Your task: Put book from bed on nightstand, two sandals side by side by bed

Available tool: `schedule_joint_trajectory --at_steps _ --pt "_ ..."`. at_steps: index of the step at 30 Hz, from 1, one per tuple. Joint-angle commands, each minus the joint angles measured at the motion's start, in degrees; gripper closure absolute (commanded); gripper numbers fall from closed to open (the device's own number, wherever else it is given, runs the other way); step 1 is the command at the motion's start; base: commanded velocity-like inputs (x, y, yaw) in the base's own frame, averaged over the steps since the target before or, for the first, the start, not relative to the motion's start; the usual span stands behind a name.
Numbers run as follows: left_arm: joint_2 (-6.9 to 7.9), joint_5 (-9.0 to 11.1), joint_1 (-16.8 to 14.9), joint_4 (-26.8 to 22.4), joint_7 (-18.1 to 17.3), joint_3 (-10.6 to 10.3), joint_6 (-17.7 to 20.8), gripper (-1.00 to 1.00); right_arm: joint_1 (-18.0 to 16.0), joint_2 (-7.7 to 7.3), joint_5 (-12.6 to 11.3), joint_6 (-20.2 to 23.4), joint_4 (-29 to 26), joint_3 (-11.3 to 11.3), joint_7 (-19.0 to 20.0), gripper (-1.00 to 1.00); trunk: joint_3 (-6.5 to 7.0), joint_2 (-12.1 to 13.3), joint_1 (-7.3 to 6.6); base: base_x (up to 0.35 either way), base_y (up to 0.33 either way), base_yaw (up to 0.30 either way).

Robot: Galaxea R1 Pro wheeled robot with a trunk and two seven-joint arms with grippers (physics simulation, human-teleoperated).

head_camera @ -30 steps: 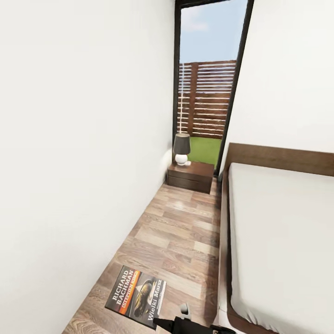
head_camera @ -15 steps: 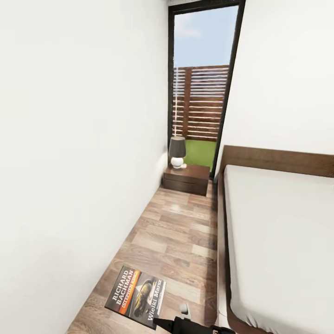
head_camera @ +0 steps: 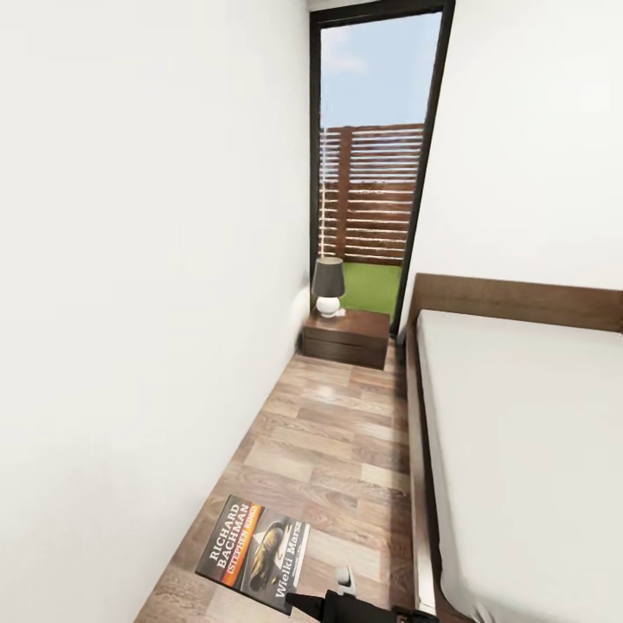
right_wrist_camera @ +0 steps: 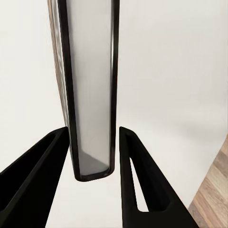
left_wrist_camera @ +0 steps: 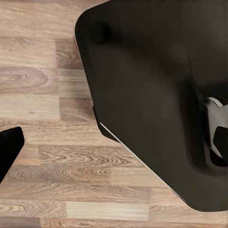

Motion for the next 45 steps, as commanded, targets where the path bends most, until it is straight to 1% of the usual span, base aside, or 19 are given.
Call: schedule_joint_trajectory --at_steps 1,14,39,45 --pt "0.02 0.17 0.02 -0.12 0.3 -0.48 -0.05 -1.0 -0.04 0.01 -0.35 0.6 0.0 0.01 0.13 1.0 -0.08 -0.11 0.05 0.149 0.136 -0.158" --pt "0.1 0.18 0.02 -0.12 0.3 -0.48 -0.05 -1.0 -0.04 0.0 -0.35 0.6 0.0 0.01 0.14 1.0 0.41 -0.11 0.05 0.188 0.175 -0.223" --pt "0.03 0.18 0.01 -0.12 0.3 -0.48 -0.05 -1.0 -0.04 0.02 -0.35 0.6 -0.02 0.07 0.14 1.0 0.71 -0.11 0.05 0.075 0.081 -0.275" --pt "0.08 0.18 0.01 -0.12 0.3 -0.48 -0.05 -1.0 -0.04 0.02 -0.35 0.6 -0.02 0.09 0.14 1.0 0.71 -0.11 0.05 0.154 0.126 -0.218"
